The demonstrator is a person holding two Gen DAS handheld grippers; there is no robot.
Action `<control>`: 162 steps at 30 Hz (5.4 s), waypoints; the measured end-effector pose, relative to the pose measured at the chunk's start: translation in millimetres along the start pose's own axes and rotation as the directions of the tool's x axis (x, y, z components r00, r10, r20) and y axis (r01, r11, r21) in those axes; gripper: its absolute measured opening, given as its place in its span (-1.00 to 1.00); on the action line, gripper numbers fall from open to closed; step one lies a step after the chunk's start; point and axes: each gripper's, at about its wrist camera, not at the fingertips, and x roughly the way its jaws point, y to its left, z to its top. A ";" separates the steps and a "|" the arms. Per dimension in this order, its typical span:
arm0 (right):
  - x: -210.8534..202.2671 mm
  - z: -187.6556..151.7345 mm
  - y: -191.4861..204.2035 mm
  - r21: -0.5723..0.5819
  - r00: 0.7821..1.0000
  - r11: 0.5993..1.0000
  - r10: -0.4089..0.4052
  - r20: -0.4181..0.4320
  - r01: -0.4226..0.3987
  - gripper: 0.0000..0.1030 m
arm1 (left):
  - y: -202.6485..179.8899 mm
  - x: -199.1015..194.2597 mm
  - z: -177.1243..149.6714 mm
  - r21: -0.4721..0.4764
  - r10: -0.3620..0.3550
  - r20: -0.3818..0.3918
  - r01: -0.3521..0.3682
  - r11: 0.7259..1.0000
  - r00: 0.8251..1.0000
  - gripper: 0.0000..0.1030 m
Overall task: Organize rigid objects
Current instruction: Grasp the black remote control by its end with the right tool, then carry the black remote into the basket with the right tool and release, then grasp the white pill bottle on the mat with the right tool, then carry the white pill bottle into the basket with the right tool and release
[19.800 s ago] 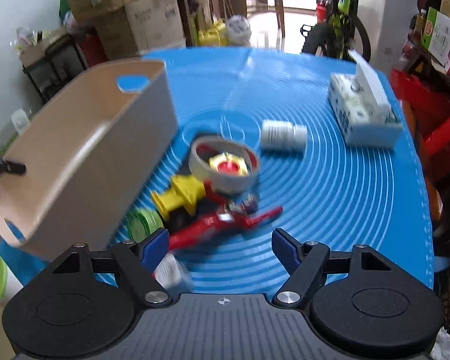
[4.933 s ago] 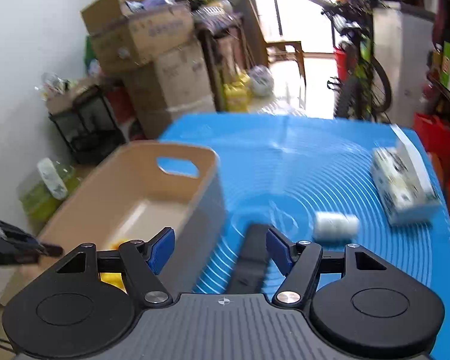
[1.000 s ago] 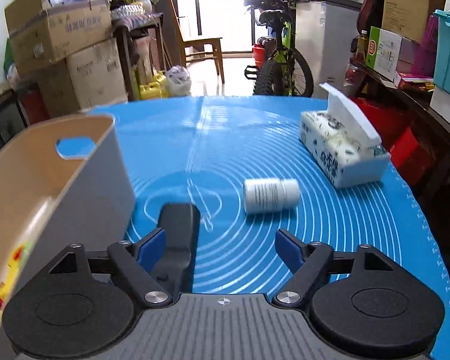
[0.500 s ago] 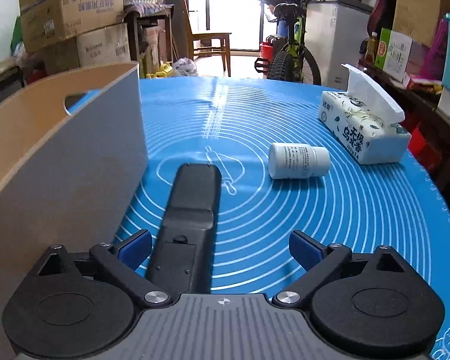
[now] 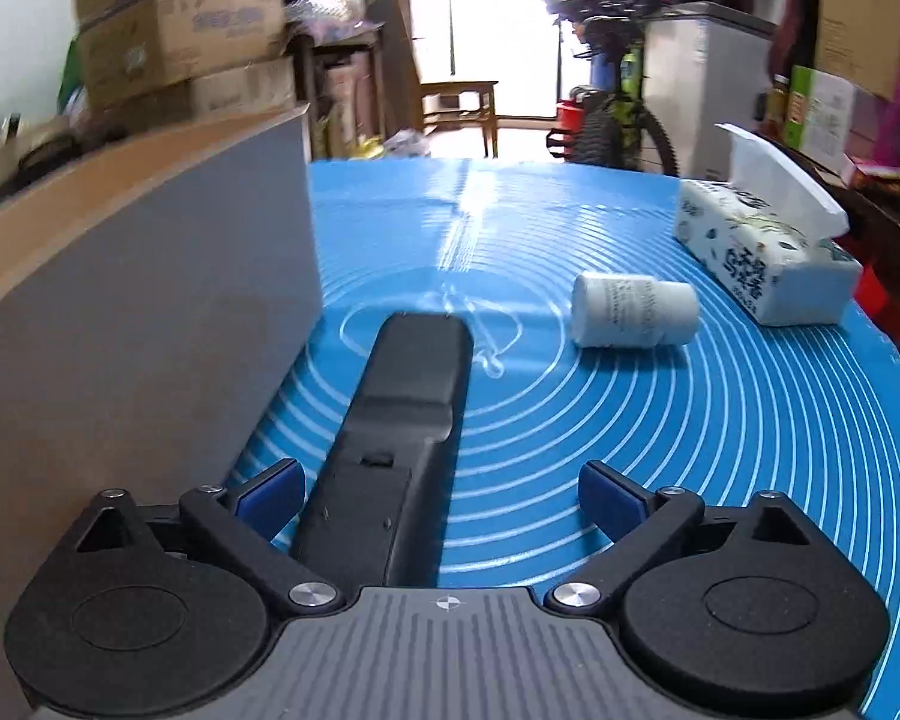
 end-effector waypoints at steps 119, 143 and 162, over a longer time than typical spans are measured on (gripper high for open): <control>55.4 79.6 -102.0 0.085 0.993 0.995 -0.034 -0.113 0.044 0.64 | -4.5 2.1 -0.8 0.018 0.004 -0.011 -0.003 1.000 1.000 -0.80; -54.5 136.9 -62.0 -0.010 0.978 0.989 0.149 0.143 -0.150 0.24 | -4.8 1.8 -1.8 0.013 0.008 -0.008 -0.008 1.000 1.000 -0.80; -76.4 140.1 69.8 -0.102 0.921 0.920 0.386 0.058 -0.379 0.24 | -4.2 0.4 -4.3 0.010 0.014 -0.006 -0.014 1.000 1.000 -0.80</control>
